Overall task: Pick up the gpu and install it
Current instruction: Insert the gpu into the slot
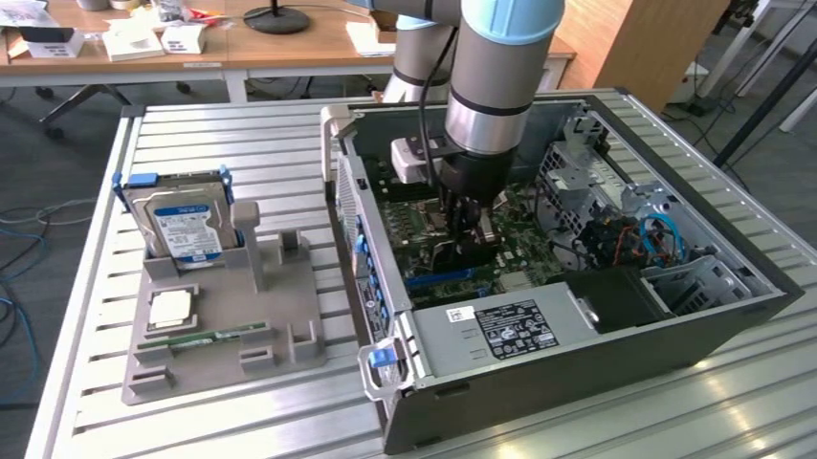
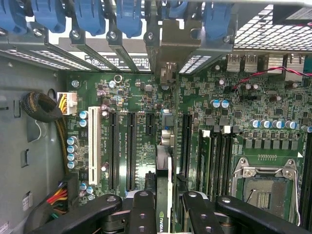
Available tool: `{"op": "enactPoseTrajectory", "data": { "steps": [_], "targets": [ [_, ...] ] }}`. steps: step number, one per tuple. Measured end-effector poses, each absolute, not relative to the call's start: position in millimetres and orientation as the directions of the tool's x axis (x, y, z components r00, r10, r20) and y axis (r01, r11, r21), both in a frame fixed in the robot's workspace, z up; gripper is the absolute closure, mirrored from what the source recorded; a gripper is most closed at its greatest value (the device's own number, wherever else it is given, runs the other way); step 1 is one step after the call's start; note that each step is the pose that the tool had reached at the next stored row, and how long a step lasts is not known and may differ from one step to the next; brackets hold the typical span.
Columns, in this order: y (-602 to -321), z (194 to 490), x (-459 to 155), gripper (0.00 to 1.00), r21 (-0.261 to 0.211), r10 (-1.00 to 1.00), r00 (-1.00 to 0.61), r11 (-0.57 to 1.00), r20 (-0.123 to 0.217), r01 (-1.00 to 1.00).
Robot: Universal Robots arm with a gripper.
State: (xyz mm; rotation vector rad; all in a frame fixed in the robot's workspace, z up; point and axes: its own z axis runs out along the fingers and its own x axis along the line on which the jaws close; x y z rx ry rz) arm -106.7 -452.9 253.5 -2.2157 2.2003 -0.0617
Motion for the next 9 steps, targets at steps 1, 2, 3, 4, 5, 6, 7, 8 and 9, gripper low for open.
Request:
{"op": "enactPoseTrajectory", "data": {
  "steps": [1, 2, 3, 4, 5, 6, 7, 8, 9],
  "targets": [
    [-452.9, 253.5, -106.7, 0.74, -0.041, -1.000, 0.007, -0.007, 0.015, -0.999],
    [-452.7, 253.5, -107.1, 0.74, -0.041, -1.000, 0.006, -0.007, 0.015, -0.999],
    [-452.6, 253.5, -107.6, 0.74, -0.041, -1.000, 0.006, -0.007, 0.015, -0.999],
    [-452.5, 253.5, -107.7, 0.74, -0.041, -1.000, 0.006, -0.007, 0.015, -0.999],
    [-452.5, 253.5, -107.7, 0.74, -0.041, -1.000, 0.007, -0.007, 0.015, -0.999],
    [-452.5, 253.5, -107.7, 0.74, -0.041, -1.000, 0.007, -0.007, 0.015, -0.999],
    [-452.4, 253.4, -107.9, 0.74, -0.041, -1.000, 0.007, -0.007, 0.015, -0.999],
    [-452.5, 253.4, -108.0, 0.74, -0.041, -1.000, 0.007, -0.007, 0.015, -0.999],
    [-452.5, 253.4, -108.1, 0.74, -0.041, -1.000, 0.007, -0.007, 0.015, -0.999]
  ]
}}
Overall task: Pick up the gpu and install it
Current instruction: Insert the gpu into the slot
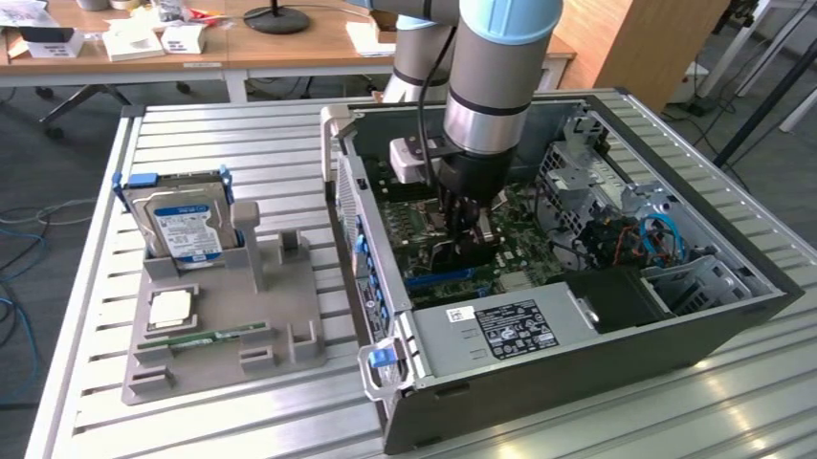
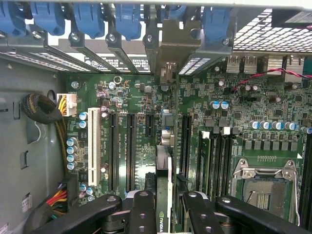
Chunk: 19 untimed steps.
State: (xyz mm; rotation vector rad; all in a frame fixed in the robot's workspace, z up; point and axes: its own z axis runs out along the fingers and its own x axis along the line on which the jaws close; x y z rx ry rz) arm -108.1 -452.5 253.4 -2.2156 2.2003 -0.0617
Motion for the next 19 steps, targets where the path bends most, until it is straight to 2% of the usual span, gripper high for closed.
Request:
{"op": "enactPoseTrajectory", "data": {
  "steps": [19],
  "targets": [
    [-452.4, 254.1, -108.4, 0.74, -0.040, -1.000, 0.007, -0.007, 0.015, -0.999]
  ]
}}
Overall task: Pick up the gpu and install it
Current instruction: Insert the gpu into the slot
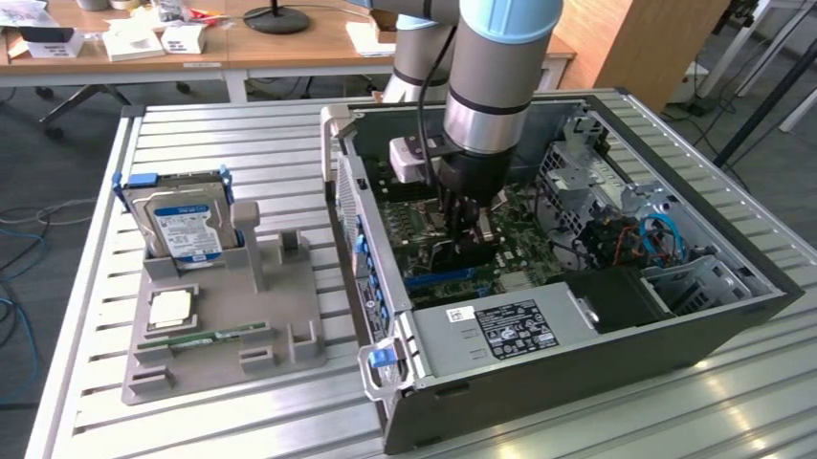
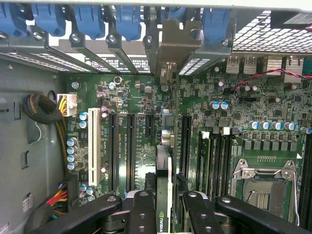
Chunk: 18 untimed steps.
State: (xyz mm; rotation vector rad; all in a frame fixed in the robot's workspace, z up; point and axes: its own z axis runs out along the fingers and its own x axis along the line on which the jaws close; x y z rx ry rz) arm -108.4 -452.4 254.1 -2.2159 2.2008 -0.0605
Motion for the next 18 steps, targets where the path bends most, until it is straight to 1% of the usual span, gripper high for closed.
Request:
{"op": "enactPoseTrajectory", "data": {
  "steps": [18],
  "targets": [
    [-452.5, 253.2, -109.4, 0.74, -0.040, -1.000, 0.007, -0.007, 0.015, -0.999]
  ]
}}
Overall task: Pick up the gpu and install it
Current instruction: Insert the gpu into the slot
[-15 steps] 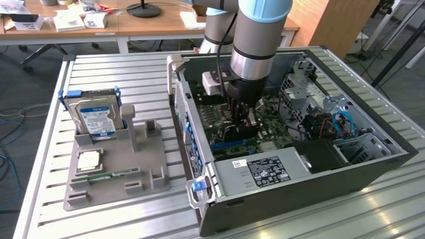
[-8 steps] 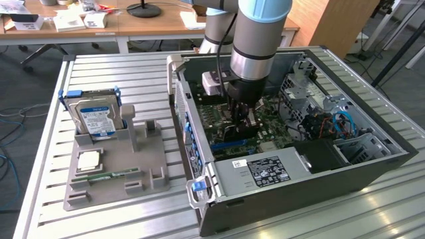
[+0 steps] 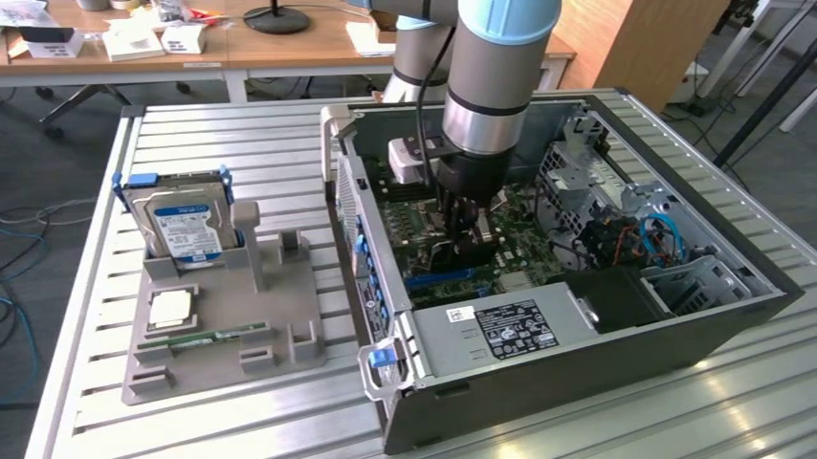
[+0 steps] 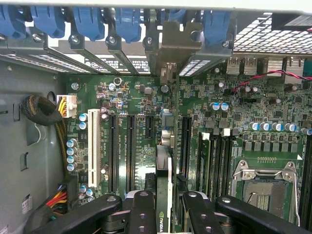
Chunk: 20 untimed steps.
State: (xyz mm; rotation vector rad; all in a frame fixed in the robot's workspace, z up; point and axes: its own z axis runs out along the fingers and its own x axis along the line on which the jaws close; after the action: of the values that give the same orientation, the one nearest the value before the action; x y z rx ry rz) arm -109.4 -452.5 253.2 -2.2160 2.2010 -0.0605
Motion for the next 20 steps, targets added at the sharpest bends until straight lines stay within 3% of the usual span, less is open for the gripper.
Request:
{"op": "enactPoseTrajectory", "data": {
  "steps": [20],
  "targets": [
    [-452.5, 250.8, -109.4, 0.74, -0.040, -1.000, 0.006, -0.007, 0.015, -0.999]
  ]
}}
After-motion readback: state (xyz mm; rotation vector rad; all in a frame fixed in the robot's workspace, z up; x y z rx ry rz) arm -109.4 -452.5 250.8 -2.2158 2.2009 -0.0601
